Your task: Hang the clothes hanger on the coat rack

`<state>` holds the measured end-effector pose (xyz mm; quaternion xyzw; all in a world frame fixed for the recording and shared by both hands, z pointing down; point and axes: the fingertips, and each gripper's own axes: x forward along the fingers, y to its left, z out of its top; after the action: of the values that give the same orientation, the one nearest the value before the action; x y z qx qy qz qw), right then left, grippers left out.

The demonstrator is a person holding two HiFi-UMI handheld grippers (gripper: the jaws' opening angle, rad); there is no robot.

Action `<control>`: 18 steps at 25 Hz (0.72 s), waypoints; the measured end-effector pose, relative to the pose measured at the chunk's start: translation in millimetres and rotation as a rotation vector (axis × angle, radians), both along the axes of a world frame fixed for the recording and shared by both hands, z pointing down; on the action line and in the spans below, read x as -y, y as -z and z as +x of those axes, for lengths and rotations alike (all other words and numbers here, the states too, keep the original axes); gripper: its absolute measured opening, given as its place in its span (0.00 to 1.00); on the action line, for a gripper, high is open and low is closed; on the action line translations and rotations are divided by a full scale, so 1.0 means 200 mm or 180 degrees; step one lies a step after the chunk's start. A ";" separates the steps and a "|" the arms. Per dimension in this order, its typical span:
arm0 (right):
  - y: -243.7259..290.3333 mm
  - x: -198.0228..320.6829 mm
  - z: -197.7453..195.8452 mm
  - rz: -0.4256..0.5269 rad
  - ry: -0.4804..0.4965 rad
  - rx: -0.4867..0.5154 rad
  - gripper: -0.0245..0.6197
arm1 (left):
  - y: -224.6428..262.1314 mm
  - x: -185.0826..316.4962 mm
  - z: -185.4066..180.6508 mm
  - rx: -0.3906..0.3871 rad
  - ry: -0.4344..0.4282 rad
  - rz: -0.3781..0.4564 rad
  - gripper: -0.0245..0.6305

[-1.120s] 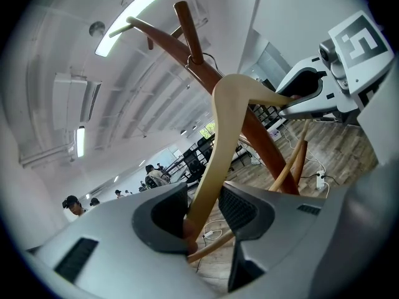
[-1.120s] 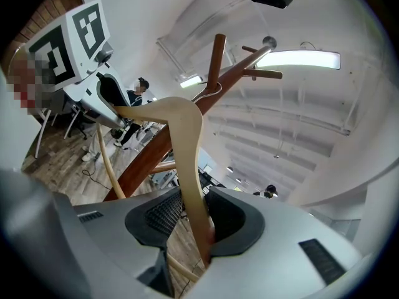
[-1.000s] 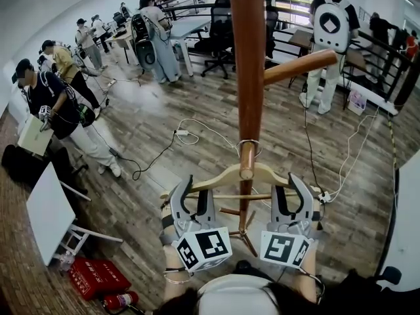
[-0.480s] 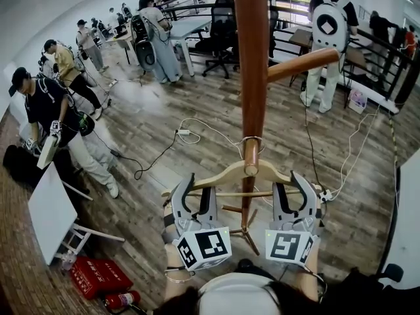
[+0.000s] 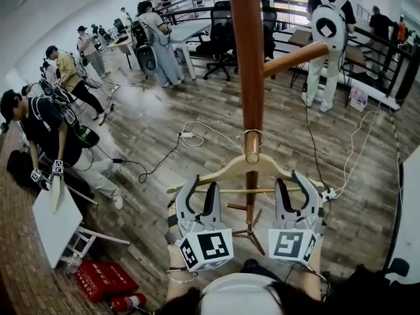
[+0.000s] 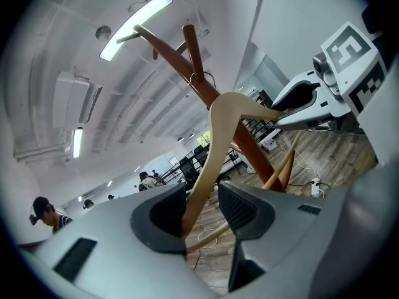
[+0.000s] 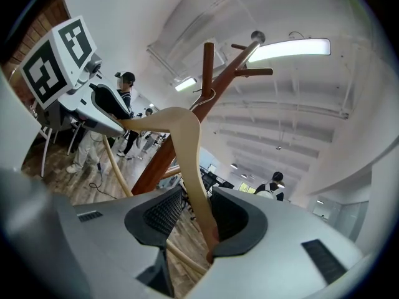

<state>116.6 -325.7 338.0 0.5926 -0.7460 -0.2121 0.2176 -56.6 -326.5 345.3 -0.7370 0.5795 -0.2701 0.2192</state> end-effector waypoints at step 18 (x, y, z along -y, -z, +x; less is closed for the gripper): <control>0.05 -0.20 -0.03 0.0098 -0.0188 0.0004 0.27 | 0.05 -0.20 -0.07 -0.0155 -0.0120 0.0065 0.28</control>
<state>110.3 -285.8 328.2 0.6178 -0.7249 -0.2168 0.2142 -70.6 -286.2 335.1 -0.7519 0.5734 -0.2419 0.2175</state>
